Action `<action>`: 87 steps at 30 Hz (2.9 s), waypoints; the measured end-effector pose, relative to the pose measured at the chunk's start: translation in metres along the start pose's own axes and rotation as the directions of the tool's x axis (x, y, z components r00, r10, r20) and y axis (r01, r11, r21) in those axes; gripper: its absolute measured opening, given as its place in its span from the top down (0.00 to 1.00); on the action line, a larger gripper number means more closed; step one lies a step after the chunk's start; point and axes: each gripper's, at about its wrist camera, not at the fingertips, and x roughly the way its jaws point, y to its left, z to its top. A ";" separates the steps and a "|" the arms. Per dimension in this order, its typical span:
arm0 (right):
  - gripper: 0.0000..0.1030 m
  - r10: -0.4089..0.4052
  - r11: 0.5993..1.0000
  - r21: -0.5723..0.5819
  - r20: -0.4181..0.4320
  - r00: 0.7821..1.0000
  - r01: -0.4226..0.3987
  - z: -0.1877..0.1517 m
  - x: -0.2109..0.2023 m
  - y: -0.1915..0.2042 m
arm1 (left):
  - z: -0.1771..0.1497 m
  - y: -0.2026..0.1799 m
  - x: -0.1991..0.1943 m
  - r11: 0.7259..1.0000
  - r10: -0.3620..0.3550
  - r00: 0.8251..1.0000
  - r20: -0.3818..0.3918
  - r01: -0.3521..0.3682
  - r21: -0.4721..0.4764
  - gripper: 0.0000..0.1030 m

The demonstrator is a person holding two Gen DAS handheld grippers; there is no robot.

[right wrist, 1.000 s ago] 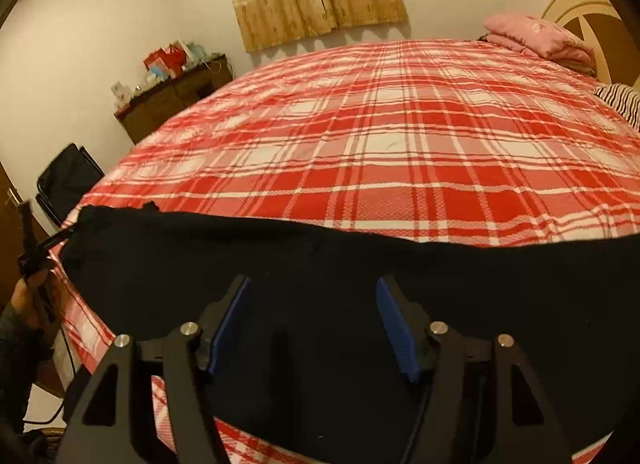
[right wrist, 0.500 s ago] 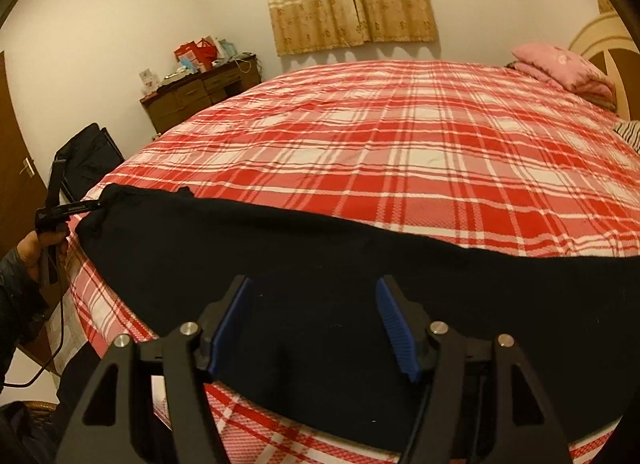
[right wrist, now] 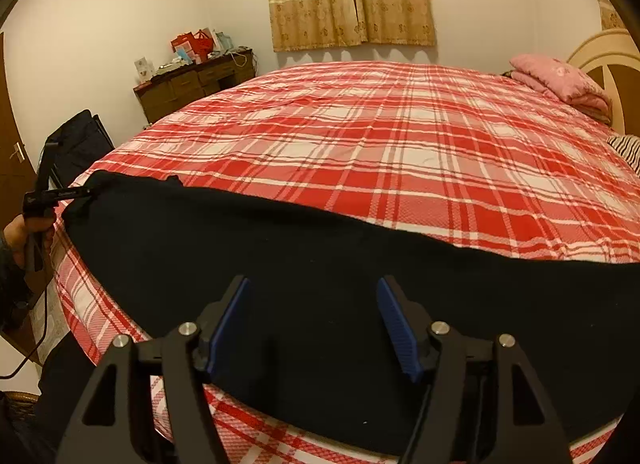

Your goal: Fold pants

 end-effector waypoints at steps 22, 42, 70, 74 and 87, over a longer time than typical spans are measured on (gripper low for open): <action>0.24 -0.074 0.997 0.012 -0.042 0.996 0.074 -0.003 0.009 -0.013 | -0.008 -0.011 -0.012 0.995 0.096 0.994 0.054 -0.096 -0.011 0.29; 0.23 -0.159 0.984 0.090 0.059 0.986 0.153 0.028 -0.054 -0.067 | -0.015 -0.137 -0.047 0.993 -0.002 0.975 0.224 -0.025 0.116 0.19; 0.44 -0.325 0.811 0.481 -0.102 0.940 0.333 -0.030 -0.133 -0.258 | -0.082 -0.162 -0.005 0.989 0.002 0.995 0.101 -0.017 0.144 0.07; 0.45 -0.233 0.832 0.503 -0.069 0.970 0.236 -0.029 -0.126 -0.257 | -0.084 -0.162 -0.004 0.993 -0.001 0.994 0.112 -0.012 0.116 0.04; 0.71 -0.245 0.786 0.572 -0.062 0.967 0.236 -0.034 -0.133 -0.269 | -0.087 -0.163 -0.002 0.994 0.001 0.992 0.125 -0.014 0.110 0.02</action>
